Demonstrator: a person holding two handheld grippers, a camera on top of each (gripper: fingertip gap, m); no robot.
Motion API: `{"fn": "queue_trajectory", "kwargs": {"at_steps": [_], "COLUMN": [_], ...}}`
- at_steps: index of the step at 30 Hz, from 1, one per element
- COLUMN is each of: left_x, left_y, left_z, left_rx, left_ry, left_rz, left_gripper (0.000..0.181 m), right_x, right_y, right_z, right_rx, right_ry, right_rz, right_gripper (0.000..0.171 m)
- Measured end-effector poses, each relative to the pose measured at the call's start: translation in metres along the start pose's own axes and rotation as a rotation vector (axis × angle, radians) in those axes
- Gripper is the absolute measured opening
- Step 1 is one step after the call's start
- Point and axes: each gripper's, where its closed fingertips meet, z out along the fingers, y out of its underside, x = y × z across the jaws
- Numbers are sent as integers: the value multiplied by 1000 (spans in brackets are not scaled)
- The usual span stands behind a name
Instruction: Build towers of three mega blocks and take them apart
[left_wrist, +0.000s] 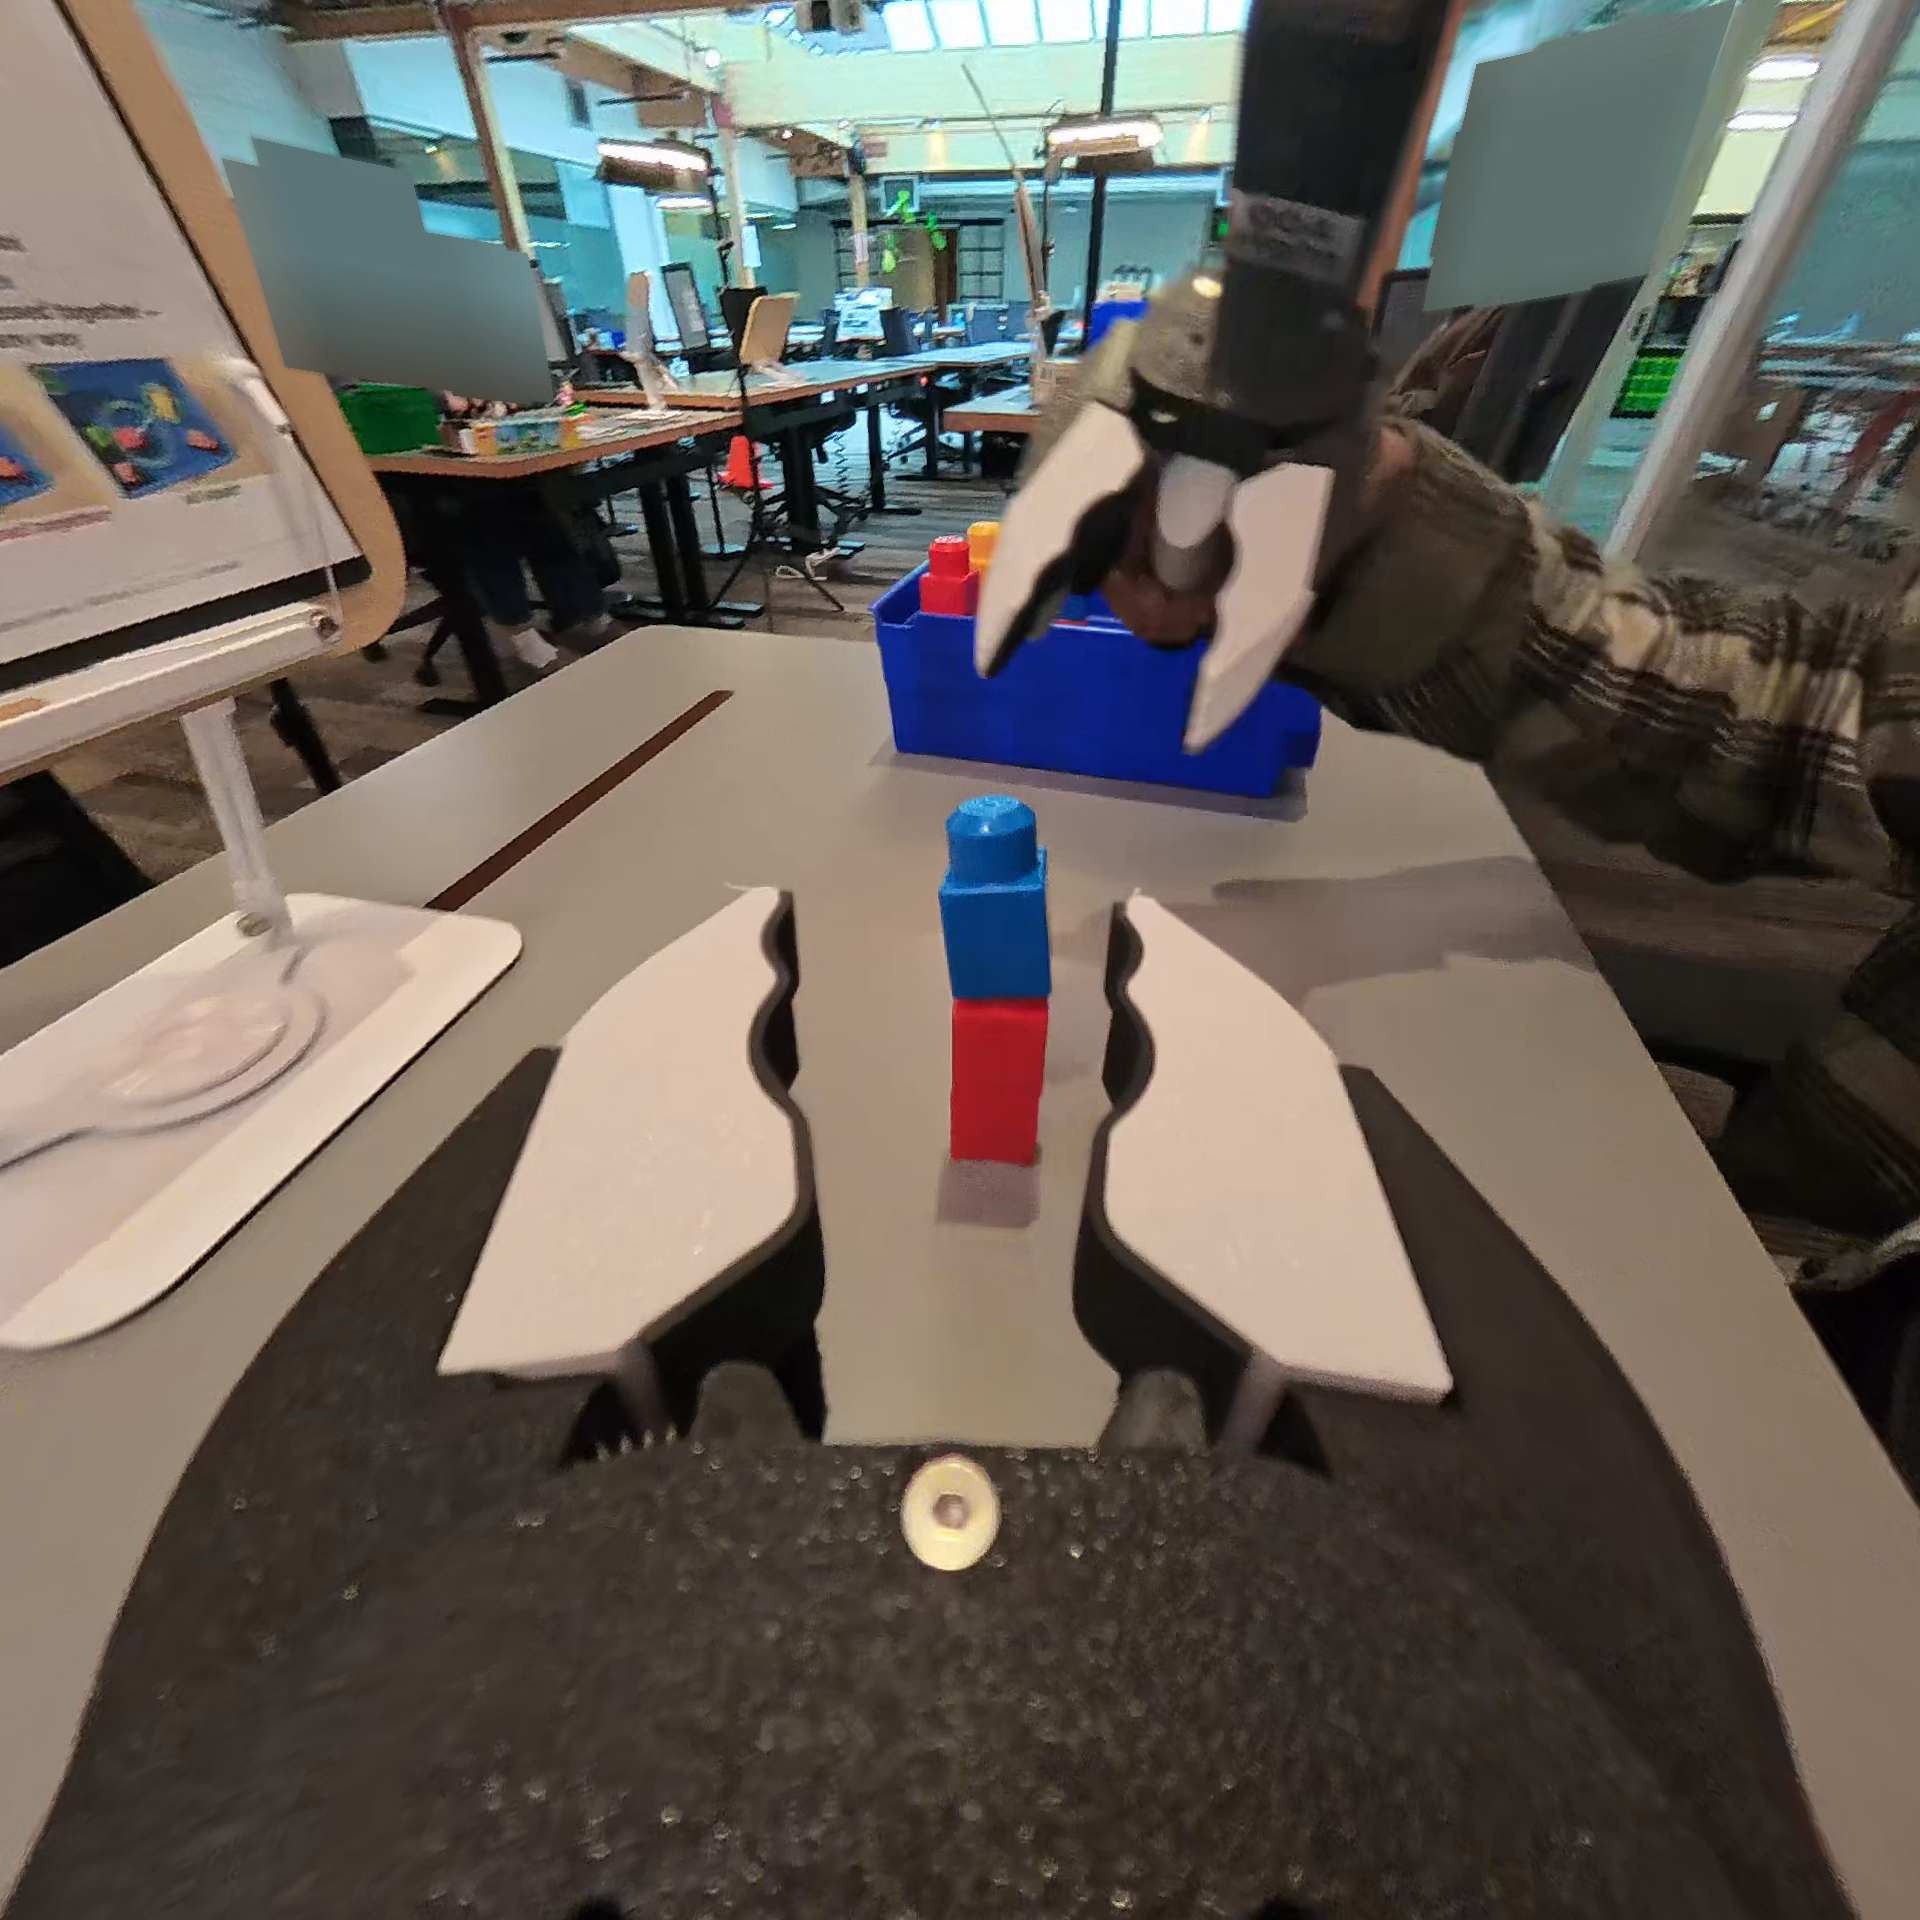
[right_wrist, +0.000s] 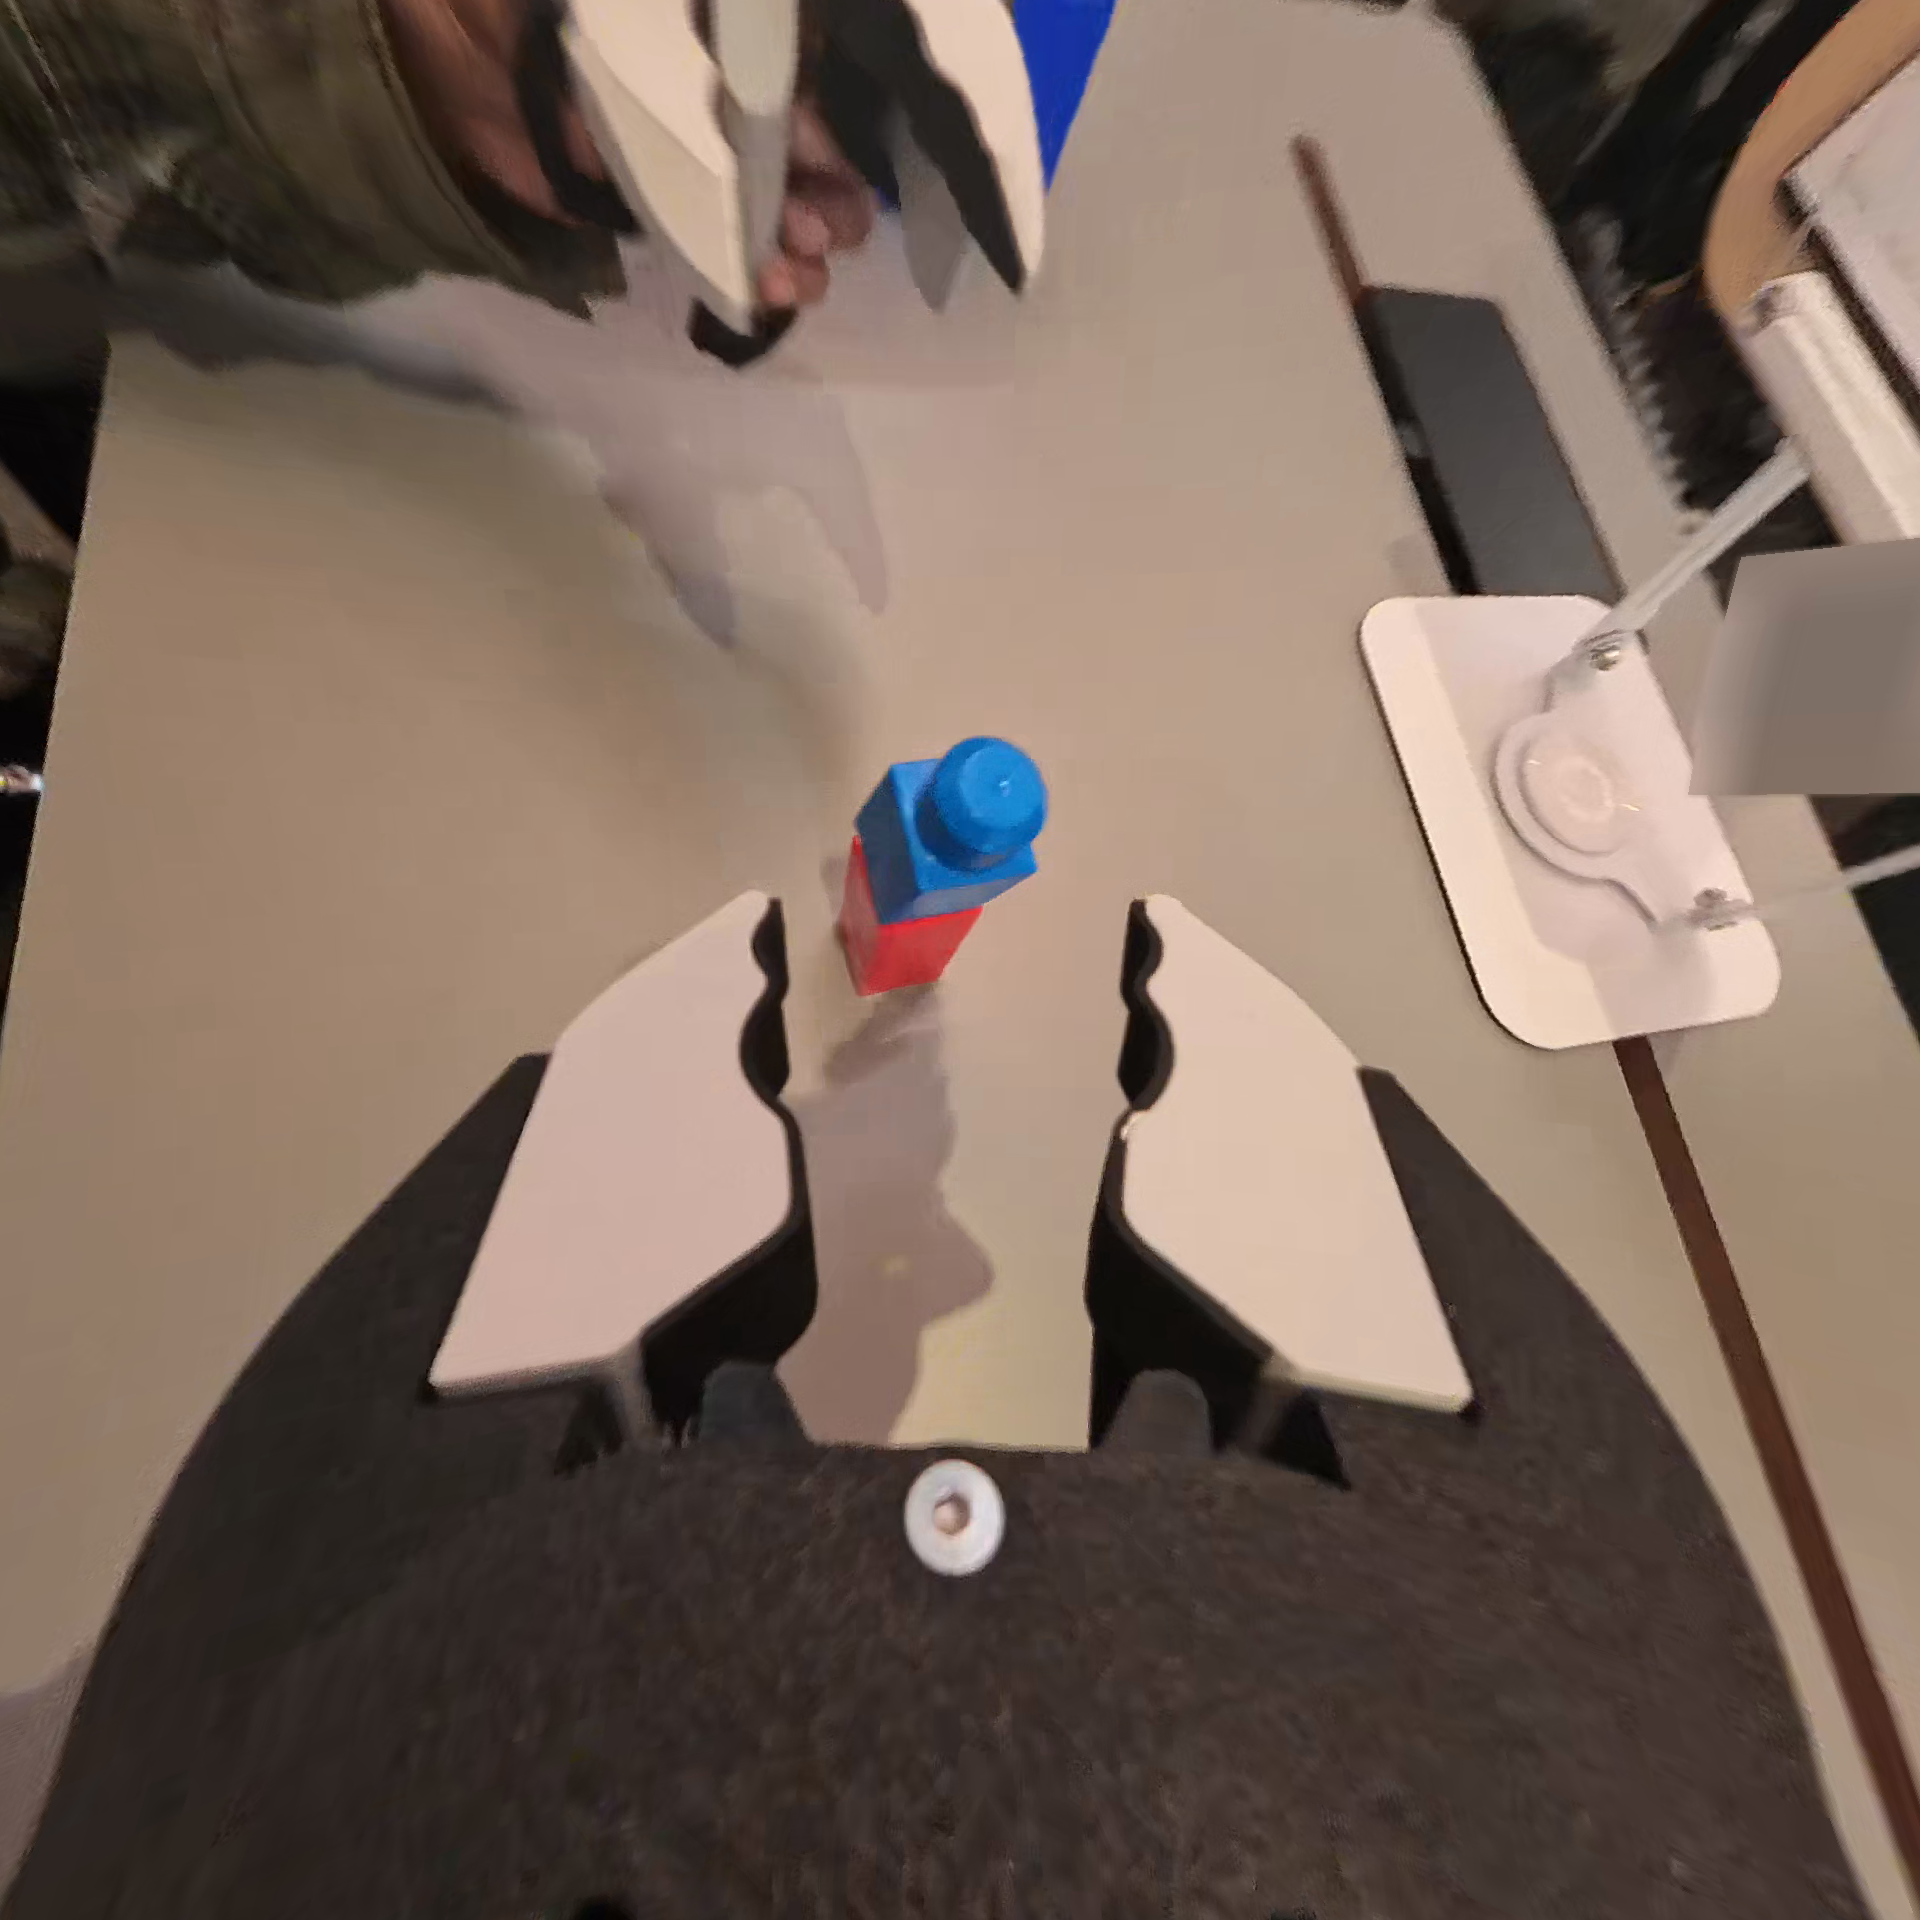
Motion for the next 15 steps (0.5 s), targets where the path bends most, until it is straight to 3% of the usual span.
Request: {"fn": "queue_trajectory", "kwargs": {"at_steps": [5, 11, 15], "left_x": [11, 15, 16], "left_y": [2, 13, 16], "left_z": [-23, -28, -28], "left_rx": [52, 35, 21], "left_ry": [-6, 8, 20], "left_rz": [-68, -88, -78], "left_gripper": [58, 57, 57], "right_x": [6, 5, 3], "right_y": [-5, 1, -1], "right_z": [29, 47, 48], "right_rx": [-147, -331, -412], "right_ry": [-220, -297, -276], "right_rz": [-4, -9, -53], "right_gripper": [44, 28, 28]}}
